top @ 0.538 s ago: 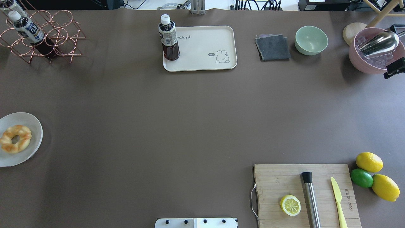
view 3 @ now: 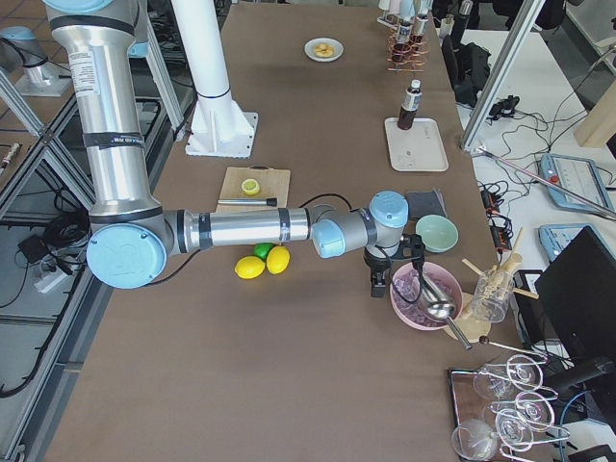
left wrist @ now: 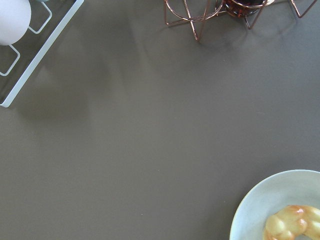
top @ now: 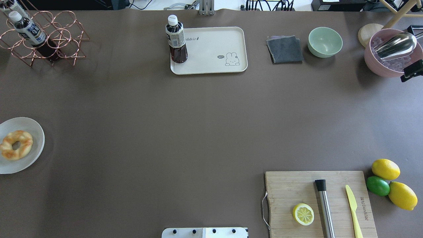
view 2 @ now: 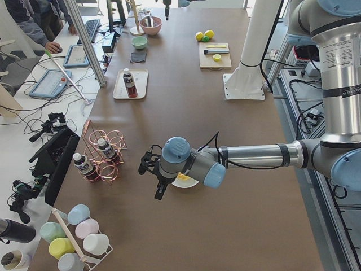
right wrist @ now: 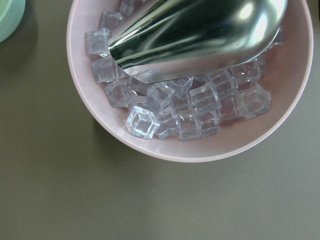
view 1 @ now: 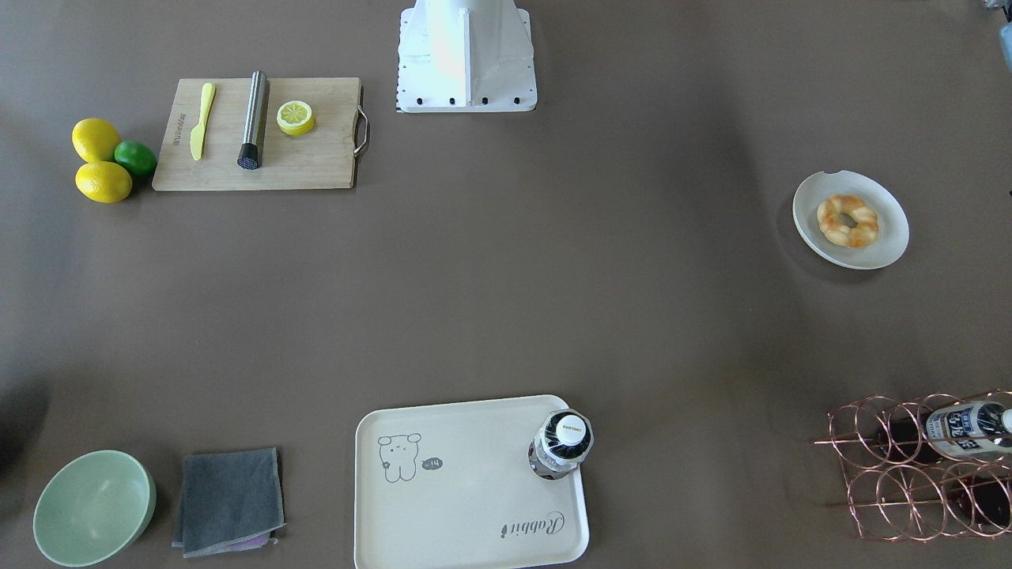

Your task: Place donut on tray

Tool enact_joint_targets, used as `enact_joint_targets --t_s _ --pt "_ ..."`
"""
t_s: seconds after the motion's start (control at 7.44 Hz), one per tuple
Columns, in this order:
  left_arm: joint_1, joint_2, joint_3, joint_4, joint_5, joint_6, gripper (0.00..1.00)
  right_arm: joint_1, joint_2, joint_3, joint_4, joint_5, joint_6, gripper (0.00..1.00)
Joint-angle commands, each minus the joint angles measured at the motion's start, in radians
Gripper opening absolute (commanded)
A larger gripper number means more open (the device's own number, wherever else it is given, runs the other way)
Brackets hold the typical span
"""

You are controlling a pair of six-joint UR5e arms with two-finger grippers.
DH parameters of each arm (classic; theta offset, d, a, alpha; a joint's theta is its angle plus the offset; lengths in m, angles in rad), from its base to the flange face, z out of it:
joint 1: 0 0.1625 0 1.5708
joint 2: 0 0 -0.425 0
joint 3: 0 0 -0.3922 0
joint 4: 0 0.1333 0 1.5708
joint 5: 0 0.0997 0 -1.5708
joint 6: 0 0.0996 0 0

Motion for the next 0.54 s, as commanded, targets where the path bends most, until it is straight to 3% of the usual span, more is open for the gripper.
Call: enact_joint_targets --t_s 0.0,0.4 --pt "0.000 0.000 -0.001 0.004 -0.001 0.000 0.98 0.000 0.000 0.000 0.000 0.000 0.002 1.00" --pt "-0.002 0.003 -0.003 0.004 -0.033 0.001 0.98 0.000 0.000 -0.006 0.000 -0.002 -0.001 1.00"
